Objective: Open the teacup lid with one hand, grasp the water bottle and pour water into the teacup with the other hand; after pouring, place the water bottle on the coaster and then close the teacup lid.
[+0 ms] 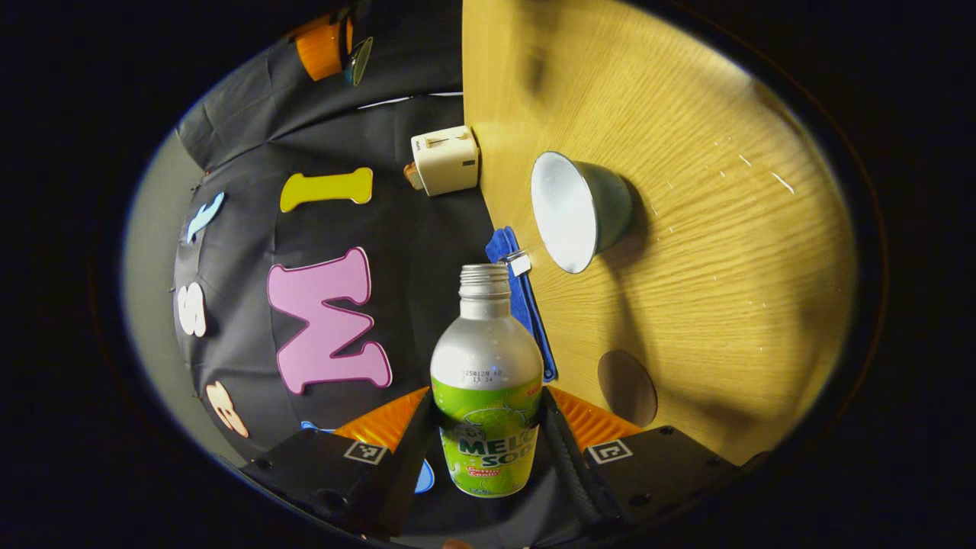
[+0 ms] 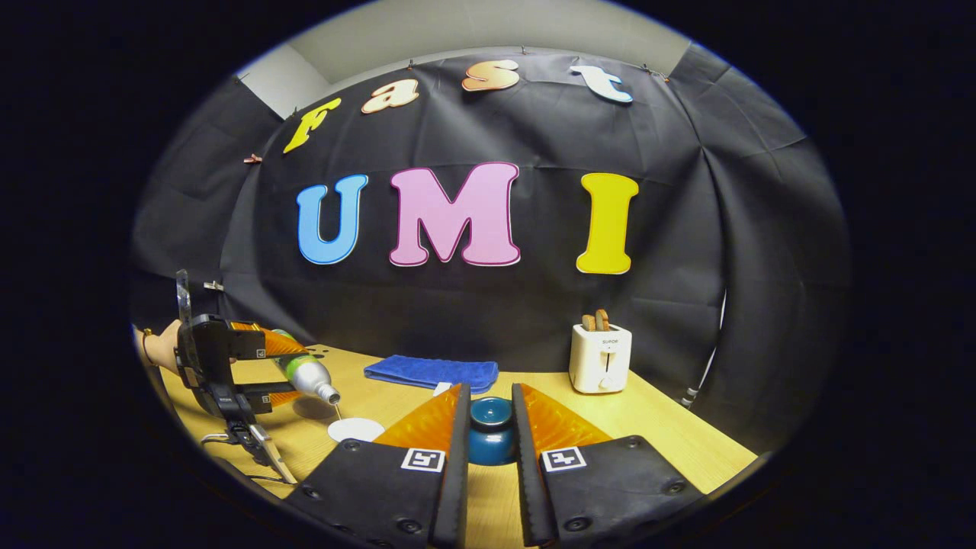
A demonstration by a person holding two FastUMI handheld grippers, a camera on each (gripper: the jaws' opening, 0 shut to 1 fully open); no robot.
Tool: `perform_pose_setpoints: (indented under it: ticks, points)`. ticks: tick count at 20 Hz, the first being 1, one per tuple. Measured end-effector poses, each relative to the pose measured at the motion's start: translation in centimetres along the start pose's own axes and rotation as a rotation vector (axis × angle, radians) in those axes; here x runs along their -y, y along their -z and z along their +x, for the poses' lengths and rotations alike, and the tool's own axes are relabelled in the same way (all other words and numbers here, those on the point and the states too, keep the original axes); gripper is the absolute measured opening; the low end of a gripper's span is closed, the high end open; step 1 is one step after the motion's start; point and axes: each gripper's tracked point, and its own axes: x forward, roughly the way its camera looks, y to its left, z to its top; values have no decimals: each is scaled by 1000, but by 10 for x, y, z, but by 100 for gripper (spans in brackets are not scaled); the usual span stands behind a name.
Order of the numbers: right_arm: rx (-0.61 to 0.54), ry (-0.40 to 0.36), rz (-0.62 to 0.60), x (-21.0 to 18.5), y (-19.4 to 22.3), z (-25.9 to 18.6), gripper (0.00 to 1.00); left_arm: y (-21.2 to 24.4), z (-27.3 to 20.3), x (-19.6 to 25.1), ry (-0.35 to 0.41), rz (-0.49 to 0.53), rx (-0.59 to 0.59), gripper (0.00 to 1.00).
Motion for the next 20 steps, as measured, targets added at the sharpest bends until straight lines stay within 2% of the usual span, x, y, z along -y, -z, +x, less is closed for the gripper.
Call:
perform_pose_setpoints:
  ticks: [9, 20]
  points:
    - [1, -2, 0, -1, 0, 0, 31, 1, 2, -5, 11, 128, 6, 80]
    - [1, -12, 6, -4, 2, -1, 31, 2, 4, -33, -23, 328, 14, 81]
